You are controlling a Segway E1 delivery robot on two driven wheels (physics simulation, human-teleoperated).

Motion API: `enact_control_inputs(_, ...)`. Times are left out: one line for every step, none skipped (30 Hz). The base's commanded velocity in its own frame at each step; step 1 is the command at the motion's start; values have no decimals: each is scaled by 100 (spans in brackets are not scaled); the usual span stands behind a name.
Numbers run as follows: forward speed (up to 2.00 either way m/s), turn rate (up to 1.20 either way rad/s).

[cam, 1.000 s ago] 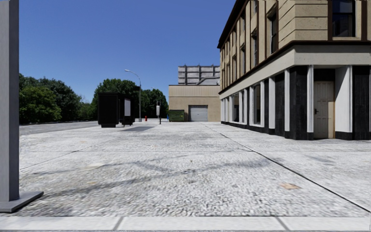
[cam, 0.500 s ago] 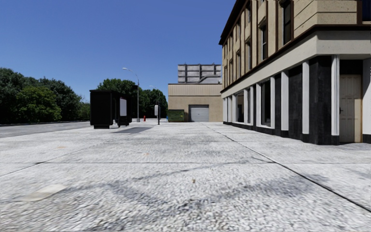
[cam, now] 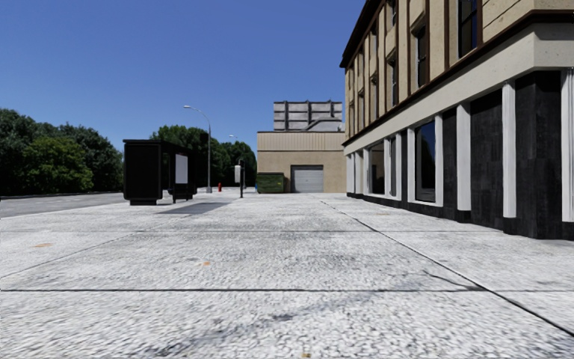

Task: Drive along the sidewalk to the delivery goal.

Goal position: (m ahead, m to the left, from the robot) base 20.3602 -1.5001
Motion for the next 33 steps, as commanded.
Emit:
enact_control_inputs(197, 0)
enact_control_inputs(197, 0)
enact_control_inputs(197, 0)
enact_control_inputs(197, 0)
enact_control_inputs(197, 0)
enact_control_inputs(196, 0)
enact_control_inputs(196, 0)
enact_control_inputs(195, 0)
enact_control_inputs(194, 0)
enact_control_inputs(194, 0)
enact_control_inputs(194, 0)
enact_control_inputs(194, 0)
enact_control_inputs(194, 0)
enact_control_inputs(194, 0)
enact_control_inputs(194, 0)
enact_control_inputs(194, 0)
enact_control_inputs(194, 0)
enact_control_inputs(194, 0)
enact_control_inputs(194, 0)
enact_control_inputs(194, 0)
enact_control_inputs(194, 0)
enact_control_inputs(194, 0)
enact_control_inputs(194, 0)
enact_control_inputs(194, 0)
enact_control_inputs(195, 0)
enact_control_inputs(195, 0)
enact_control_inputs(195, 0)
enact_control_inputs(195, 0)
enact_control_inputs(195, 0)
enact_control_inputs(195, 0)
enact_control_inputs(197, 0)
enact_control_inputs(197, 0)
enact_control_inputs(200, 0)
